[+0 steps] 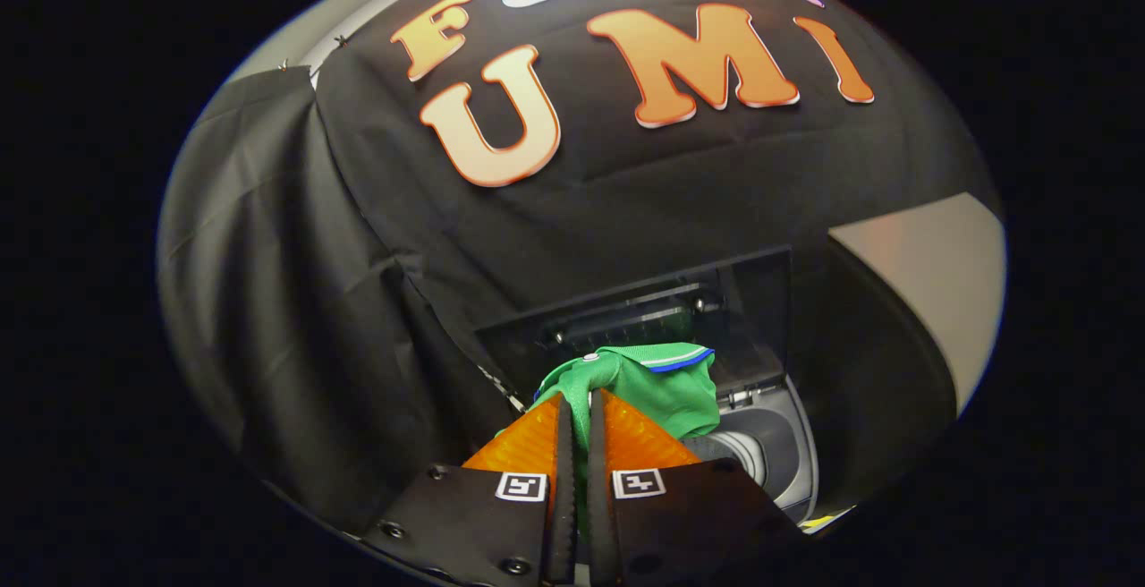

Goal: Put the clothes into the washing machine and then close the washing machine lid.

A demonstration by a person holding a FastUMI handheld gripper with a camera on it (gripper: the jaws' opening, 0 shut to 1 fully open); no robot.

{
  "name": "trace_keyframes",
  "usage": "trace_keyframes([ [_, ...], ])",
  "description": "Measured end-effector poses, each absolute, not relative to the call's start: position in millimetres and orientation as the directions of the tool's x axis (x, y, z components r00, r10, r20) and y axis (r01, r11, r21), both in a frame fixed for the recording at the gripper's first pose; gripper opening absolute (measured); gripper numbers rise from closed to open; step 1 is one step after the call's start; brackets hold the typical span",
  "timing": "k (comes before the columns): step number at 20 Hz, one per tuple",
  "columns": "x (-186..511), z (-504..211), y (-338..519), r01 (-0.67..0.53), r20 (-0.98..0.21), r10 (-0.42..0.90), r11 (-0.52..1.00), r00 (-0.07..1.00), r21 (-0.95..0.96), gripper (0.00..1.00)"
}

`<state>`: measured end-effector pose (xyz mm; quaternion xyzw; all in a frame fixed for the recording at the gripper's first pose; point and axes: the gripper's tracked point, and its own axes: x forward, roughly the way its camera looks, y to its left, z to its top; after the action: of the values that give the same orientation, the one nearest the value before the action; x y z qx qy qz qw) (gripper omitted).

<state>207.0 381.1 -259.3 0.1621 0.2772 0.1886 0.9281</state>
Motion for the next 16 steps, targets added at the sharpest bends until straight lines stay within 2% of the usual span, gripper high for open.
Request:
trace_keyframes([
  [6,221,-376,401,-0.187,-0.578,0.407,0.896,0.707,0.403,0.14],
  [13,222,-465,399,-0.129,-0.692,0.357,0.924,0.627,0.360,0.14],
  [16,218,-497,393,-0.099,-0.762,0.324,0.940,0.561,0.327,0.14],
])
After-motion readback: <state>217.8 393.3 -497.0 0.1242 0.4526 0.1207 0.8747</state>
